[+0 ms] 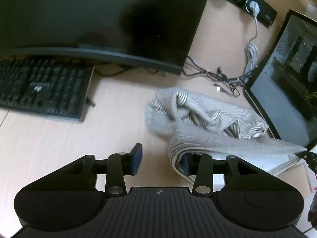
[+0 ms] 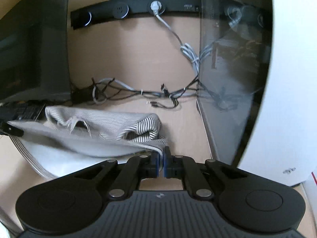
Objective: Fold clothes
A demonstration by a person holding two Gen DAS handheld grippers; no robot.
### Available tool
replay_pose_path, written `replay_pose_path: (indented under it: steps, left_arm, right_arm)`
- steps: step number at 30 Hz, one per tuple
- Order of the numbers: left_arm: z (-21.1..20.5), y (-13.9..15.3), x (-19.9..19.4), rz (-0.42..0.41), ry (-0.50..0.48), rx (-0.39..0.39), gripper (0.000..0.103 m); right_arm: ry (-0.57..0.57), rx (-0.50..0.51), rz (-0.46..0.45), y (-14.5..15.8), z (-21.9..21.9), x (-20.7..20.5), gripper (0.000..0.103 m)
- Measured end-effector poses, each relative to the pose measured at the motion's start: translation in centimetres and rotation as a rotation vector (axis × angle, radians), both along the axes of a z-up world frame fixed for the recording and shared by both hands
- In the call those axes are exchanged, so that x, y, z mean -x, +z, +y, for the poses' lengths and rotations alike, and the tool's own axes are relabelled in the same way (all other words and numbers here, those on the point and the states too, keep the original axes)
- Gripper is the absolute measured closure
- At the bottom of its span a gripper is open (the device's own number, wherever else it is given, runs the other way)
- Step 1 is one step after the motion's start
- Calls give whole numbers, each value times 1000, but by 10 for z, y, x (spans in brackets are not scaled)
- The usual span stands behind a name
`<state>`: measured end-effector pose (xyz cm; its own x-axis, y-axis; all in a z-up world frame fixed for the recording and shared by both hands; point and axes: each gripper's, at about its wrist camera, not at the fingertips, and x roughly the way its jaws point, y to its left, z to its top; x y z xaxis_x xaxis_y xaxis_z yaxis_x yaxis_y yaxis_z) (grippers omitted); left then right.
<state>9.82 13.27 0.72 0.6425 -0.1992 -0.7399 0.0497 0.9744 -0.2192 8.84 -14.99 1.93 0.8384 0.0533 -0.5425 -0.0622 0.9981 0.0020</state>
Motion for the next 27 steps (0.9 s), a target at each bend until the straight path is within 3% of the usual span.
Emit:
replay_pose_path:
  steps: [2,4,7,10,15,18,20,21,24,25,27]
  left_arm:
    - [1,-7,11,35,-24,-14,43]
    - [2,-22,22,104,-74,-54,36]
    - [11,-40,34,195,-103,-95,32]
    - [22,-32,35,176,-87,-34,25]
    - [-8,7,12,16,-184,115,8]
    - [-42,9,-10,-24,-281,199,6]
    - [-56,-10,-21,30,-325,188,6]
    - [-64,-19,-27,57,-346,183,6]
    - [-69,-45,-30,117,-391,155,5]
    - [-64,-50,-26,129,-405,140,5]
    - [-53,-49,-18,152,-441,111,5]
  right_arm:
    - [0,22,31,-3,-4,6,97]
    - [-8,61,92,-17,-6,11,83]
    - [0,33,123,-24,-16,22,77]
    - [5,23,89,-12,-19,36,74]
    - [21,-70,-22,18,-9,32,75]
    - [63,-156,8,9,10,4,72]
    - [61,-154,93,-15,19,-19,68]
    - [54,-143,144,-28,24,-30,64]
    - [-23,-97,286,-57,28,-33,33]
    - [-30,-111,281,-60,25,-25,31]
    - [-15,-129,303,-61,29,-13,14]
